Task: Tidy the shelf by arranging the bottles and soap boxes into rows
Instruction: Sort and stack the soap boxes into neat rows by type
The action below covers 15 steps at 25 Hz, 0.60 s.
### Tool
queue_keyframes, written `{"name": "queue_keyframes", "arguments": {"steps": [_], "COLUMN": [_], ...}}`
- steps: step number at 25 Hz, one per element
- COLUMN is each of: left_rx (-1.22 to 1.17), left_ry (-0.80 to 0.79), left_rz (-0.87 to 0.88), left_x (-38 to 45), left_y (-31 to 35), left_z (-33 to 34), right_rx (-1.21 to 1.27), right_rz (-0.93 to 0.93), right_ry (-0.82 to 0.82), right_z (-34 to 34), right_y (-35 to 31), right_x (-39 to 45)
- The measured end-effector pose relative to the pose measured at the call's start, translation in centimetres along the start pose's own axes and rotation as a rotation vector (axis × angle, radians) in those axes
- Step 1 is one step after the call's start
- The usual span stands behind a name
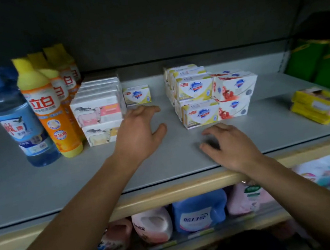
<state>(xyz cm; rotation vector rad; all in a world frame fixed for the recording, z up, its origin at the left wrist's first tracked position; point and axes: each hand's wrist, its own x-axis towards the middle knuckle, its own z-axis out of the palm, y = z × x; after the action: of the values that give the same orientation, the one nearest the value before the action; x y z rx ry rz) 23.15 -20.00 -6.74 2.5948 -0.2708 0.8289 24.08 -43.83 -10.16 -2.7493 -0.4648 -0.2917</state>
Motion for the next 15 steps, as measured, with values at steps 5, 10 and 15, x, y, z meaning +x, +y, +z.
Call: {"name": "queue_keyframes", "arguments": {"steps": [5, 10, 15], "left_rx": [-0.105, -0.168, -0.167], "left_ry": [-0.150, -0.185, -0.029], "left_rz": [-0.037, -0.195, -0.158], "left_x": [2.2, 5.1, 4.9], "left_y": [2.5, 3.4, 3.3], "left_z": [5.1, 9.2, 10.1], "right_rx": [-0.121, -0.113, -0.111], "right_rz": [0.055, 0.050, 0.062], "right_ry": [-0.052, -0.036, -0.032], "right_z": [0.3, 0.8, 0.8], "right_y": [2.0, 2.2, 2.1], "right_x": [-0.2, -0.3, -0.3]}}
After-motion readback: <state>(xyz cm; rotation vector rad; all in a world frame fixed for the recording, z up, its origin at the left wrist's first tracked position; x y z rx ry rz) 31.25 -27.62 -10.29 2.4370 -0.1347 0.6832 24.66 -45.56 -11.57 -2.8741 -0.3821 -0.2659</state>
